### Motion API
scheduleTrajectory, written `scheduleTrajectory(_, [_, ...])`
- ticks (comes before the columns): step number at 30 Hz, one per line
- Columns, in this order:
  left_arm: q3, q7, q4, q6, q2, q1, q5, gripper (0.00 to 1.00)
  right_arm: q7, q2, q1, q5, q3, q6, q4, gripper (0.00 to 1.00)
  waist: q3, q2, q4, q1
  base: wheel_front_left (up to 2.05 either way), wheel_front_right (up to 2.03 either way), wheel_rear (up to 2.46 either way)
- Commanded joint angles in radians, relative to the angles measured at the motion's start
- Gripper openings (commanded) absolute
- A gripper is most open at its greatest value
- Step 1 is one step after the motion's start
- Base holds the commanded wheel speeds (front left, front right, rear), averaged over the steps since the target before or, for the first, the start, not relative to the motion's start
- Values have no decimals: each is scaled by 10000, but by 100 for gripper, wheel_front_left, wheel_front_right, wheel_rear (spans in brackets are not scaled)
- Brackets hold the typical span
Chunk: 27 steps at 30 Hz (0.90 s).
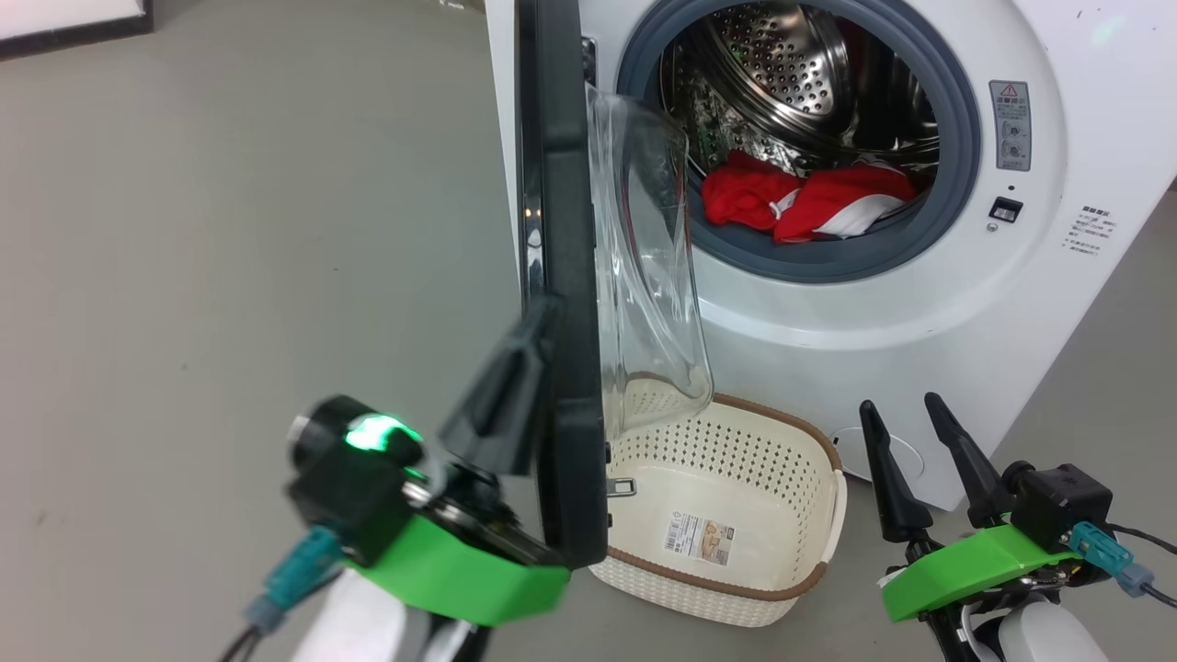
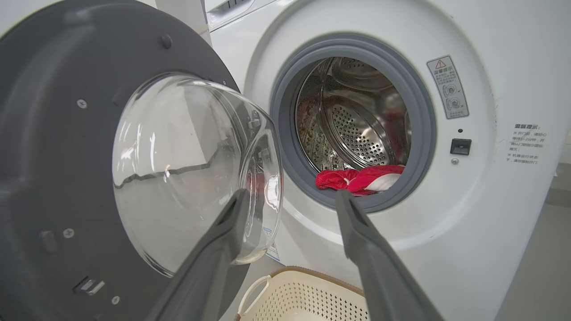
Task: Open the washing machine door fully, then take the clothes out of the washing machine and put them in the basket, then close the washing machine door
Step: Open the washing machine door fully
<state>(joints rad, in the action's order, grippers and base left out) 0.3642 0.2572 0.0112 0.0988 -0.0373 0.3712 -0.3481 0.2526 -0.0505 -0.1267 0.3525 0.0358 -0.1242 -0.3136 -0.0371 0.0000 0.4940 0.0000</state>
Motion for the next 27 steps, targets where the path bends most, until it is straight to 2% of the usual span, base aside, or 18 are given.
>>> scheduleTrajectory(1, [101,20,-83,91,-129,354,-190,0,91,3,-151,61,157,-65,245,100,-23,0,-18,0,0,0,0])
scheduleTrajectory(10, [1504,-611,1556,197,-129,379,-976,0,91,3,-37,101,81,-65,266,100,-52,0,-49,0,0,0,0])
scheduleTrajectory(19, [1832,-747,3090,174,-129,706,-1472,0,91,3,48,145,-11,-65,265,100,-4,0,-67,0,0,0,0])
scheduleTrajectory(27, [1642,-486,4108,-173,-129,1062,-1704,0,91,3,41,240,-95,-65,191,100,54,0,-135,0,0,0,0])
